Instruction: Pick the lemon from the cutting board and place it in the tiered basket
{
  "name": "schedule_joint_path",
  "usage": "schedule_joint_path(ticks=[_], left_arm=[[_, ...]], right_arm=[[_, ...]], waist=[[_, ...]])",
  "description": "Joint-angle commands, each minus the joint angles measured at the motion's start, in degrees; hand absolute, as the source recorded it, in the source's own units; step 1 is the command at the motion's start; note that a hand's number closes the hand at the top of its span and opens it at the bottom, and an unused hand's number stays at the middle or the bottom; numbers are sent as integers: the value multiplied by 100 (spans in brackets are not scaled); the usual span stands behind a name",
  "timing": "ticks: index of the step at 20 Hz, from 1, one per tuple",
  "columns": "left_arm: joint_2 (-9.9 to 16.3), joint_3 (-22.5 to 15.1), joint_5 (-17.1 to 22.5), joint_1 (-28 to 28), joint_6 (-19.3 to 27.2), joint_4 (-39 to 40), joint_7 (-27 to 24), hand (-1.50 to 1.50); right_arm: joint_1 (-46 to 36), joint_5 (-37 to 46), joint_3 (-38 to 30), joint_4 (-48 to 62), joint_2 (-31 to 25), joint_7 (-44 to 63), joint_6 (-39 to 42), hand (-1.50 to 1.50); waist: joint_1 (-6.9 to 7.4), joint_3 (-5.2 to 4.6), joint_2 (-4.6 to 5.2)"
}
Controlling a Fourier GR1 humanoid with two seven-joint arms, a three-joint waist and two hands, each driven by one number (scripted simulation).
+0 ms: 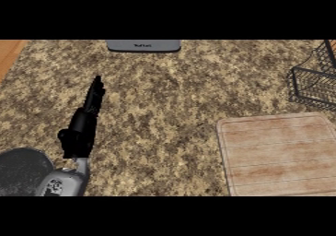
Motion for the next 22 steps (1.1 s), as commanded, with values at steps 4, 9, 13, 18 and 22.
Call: schedule_joint_path(ticks=[4, 9, 13, 18, 22], left_arm=[[-150, -96, -179, -109, 137, -10, 150, 0], [-36, 31, -14, 47, -51, -176, 172, 0], [81, 151, 47, 190, -140, -34, -84, 0], [-14, 136, 5, 289, -74, 18, -237, 0], [16, 244, 26, 197, -48, 19, -91, 0]], right_arm=[[168, -542, -865, 916, 347, -116, -819, -150], [-243, -915, -1283, 1305, 149, -288, -1061, -150], [-131, -1266, -1910, 856, 112, -101, -1758, -150], [218, -1464, -2462, 981, -447, 235, -1903, -150], [834, -2084, -3404, 1034, -978, 124, -1595, -150]], waist=[[-39, 5, -5], [-2, 3, -10], [-82, 1, -35], [-110, 0, -35], [-265, 5, -60]])
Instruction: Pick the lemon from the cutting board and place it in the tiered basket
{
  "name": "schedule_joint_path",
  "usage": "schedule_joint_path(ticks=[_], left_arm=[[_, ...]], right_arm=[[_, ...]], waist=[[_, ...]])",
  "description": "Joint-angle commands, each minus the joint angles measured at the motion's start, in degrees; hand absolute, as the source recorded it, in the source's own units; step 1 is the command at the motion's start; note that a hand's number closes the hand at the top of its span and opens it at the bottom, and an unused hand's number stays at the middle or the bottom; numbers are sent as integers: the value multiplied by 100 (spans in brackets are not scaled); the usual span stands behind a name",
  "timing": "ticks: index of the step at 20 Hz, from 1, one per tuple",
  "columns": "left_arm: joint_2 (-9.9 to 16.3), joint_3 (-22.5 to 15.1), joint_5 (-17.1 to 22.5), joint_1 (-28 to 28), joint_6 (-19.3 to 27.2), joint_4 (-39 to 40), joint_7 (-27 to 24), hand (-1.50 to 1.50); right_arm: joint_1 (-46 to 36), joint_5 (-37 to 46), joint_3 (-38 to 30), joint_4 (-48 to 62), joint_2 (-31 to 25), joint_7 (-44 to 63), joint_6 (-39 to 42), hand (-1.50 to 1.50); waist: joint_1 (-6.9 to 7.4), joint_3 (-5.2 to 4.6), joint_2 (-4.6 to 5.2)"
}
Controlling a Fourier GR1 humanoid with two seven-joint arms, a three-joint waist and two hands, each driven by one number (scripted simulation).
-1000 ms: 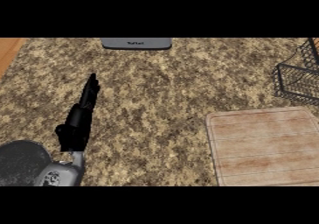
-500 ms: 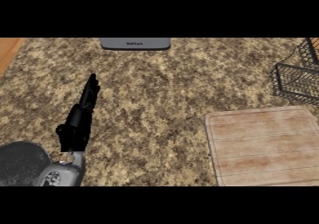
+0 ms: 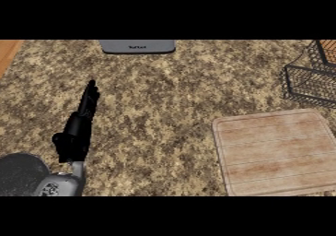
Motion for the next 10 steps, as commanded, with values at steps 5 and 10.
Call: schedule_joint_path(ticks=[5, 10], left_arm=[[-41, 86, 41, 216, -11, 222, -304, 0], [-83, 14, -103, 106, 88, 65, -50, 0]], right_arm=[[1676, -1212, -1802, -185, -679, -612, 824, -150], [3083, -1829, -2969, -230, -825, -1273, 1725, -150]], waist=[[-217, 0, -33], [-200, 1, -32]])
